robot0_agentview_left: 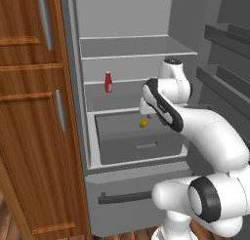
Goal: Fully open the fridge drawer.
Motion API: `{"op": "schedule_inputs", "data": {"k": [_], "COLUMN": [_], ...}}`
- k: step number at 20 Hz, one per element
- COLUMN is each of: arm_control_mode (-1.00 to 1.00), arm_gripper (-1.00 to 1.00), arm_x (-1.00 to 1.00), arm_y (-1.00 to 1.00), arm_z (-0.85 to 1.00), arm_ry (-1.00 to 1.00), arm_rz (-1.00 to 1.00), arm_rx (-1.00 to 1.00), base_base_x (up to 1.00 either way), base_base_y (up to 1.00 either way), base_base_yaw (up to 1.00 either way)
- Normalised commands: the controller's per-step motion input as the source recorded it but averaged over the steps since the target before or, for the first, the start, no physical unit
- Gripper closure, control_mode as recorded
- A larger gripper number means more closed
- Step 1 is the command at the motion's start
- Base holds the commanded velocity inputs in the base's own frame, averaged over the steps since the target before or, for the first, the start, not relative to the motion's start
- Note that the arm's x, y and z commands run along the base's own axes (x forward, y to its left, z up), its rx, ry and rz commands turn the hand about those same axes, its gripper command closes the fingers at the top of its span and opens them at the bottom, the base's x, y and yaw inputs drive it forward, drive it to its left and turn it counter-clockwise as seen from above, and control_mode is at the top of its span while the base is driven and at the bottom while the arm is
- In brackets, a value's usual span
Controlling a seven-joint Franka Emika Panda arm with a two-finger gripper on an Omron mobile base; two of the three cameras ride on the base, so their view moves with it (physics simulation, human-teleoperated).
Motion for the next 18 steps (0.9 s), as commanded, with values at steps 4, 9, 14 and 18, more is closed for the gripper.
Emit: {"op": "schedule_inputs", "data": {"k": [4, 9, 14, 18], "arm_control_mode": [-1.00, -1.00, -1.00, -1.00], "arm_gripper": [-1.00, -1.00, -1.00, -1.00], "arm_x": [0.00, 0.08, 0.32, 0.38], "arm_y": [0.00, 0.00, 0.03, 0.04], "arm_z": [-0.38, -0.41, -0.23, -0.03], "arm_ry": [0.00, 0.00, 0.01, 0.01], "arm_rz": [0.00, 0.00, 0.00, 0.00], "arm_rx": [0.00, 0.00, 0.00, 0.00], "base_base_x": [0.00, 0.00, 0.00, 0.00], "base_base_y": [0.00, 0.00, 0.00, 0.00], "base_base_yaw": [0.00, 0.00, 0.00, 0.00]}}
